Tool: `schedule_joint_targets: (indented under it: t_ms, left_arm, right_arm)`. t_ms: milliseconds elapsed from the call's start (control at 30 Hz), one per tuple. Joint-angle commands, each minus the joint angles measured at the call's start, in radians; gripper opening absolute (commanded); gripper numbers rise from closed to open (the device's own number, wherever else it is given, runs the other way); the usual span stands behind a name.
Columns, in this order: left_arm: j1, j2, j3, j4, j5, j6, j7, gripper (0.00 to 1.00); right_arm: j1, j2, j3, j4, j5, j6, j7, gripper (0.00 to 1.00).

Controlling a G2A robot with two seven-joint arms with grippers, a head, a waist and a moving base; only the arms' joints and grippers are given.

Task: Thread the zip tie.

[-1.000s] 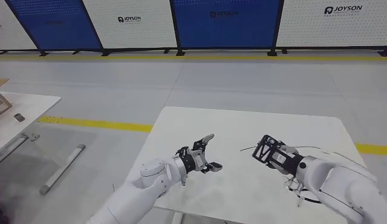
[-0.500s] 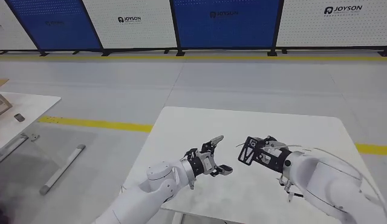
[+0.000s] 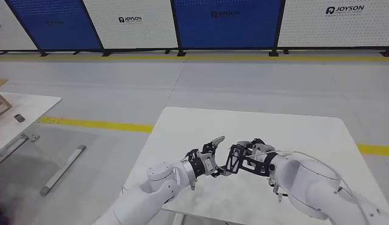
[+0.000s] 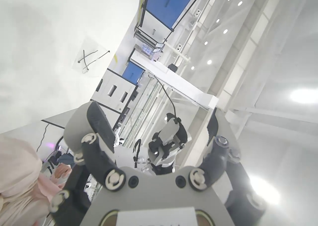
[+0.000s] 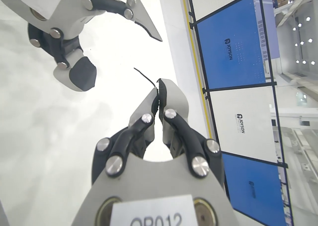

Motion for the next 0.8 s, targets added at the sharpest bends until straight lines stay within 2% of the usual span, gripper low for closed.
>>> schedule_joint_targets:
  t_ms: [0, 67, 233, 367, 467, 500, 767]
  left_arm:
    - [0.0, 0.0, 0.0, 0.0, 0.0, 0.0, 0.0, 1.0]
    - [0.0, 0.0, 0.0, 0.0, 0.0, 0.0, 0.0, 1.0]
    - [0.002, -0.004, -0.002, 0.007, -0.017, -0.012, -0.003, 1.0]
    - [-0.007, -0.013, -0.014, 0.028, -0.072, -0.044, -0.004, 1.0]
    - [-0.017, -0.019, -0.02, 0.044, -0.075, -0.063, 0.029, 1.0]
    - [-0.021, -0.021, -0.014, 0.049, -0.054, -0.059, 0.054, 1.0]
    - [-0.021, -0.021, -0.014, 0.049, -0.054, -0.059, 0.054, 1.0]
  right_arm:
    - [0.041, -0.015, -0.044, 0.023, 0.022, 0.0, -0.008, 0.0]
    - [0.063, -0.024, -0.069, 0.037, 0.039, 0.0, -0.009, 0.0]
    - [0.063, -0.024, -0.069, 0.037, 0.039, 0.0, -0.009, 0.0]
    - [0.063, -0.024, -0.069, 0.037, 0.039, 0.0, -0.009, 0.0]
    - [0.063, -0.024, -0.069, 0.037, 0.039, 0.0, -0.009, 0.0]
    - [0.063, -0.024, -0.069, 0.037, 0.039, 0.0, -0.009, 0.0]
    - [0.063, -0.024, -0.069, 0.037, 0.039, 0.0, -0.009, 0.0]
